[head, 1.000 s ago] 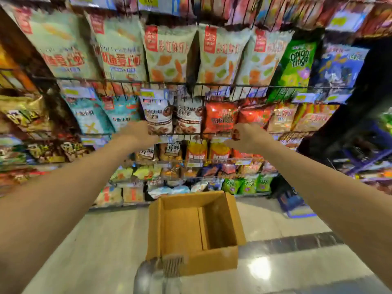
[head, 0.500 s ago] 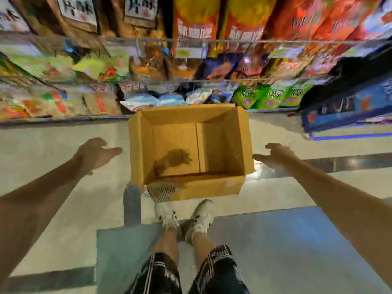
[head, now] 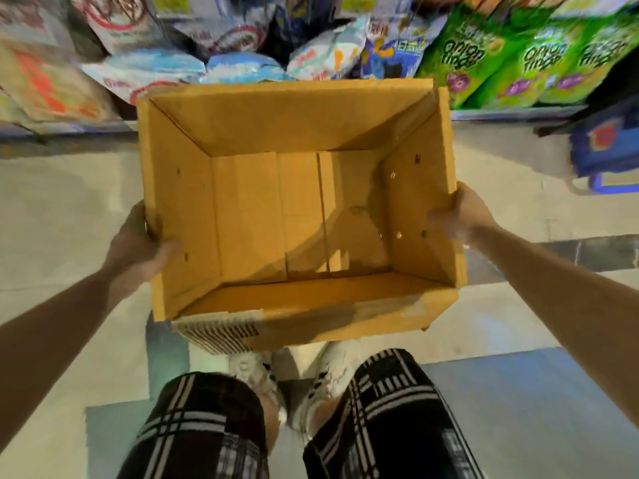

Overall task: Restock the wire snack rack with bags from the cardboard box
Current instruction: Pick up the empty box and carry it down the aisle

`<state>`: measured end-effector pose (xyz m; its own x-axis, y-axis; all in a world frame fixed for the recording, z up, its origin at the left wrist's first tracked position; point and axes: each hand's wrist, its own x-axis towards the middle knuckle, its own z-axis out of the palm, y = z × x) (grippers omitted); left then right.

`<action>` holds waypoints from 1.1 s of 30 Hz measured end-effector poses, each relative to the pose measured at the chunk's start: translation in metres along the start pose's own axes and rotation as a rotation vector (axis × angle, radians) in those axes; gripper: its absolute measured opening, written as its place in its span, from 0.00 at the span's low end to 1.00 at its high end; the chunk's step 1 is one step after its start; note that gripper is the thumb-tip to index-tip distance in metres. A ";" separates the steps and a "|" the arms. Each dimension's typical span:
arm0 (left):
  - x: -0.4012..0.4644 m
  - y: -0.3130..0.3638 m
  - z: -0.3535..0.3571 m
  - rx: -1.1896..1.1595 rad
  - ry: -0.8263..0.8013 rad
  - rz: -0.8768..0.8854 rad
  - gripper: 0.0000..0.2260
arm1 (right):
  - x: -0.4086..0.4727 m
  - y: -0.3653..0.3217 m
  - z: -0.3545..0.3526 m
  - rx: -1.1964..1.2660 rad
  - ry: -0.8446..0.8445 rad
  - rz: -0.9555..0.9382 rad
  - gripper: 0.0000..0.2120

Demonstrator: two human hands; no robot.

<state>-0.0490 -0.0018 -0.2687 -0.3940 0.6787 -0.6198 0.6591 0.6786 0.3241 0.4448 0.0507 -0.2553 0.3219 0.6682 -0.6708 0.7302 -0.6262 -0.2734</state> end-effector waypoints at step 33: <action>-0.332 0.254 -0.327 0.200 -0.371 0.423 0.27 | -0.539 0.029 -0.268 0.370 0.220 0.289 0.14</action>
<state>0.0390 0.0372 0.2531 0.1553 0.7106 -0.6863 0.8321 0.2804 0.4786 0.4538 -0.2196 0.2830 0.6270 0.4910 -0.6048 0.3435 -0.8710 -0.3511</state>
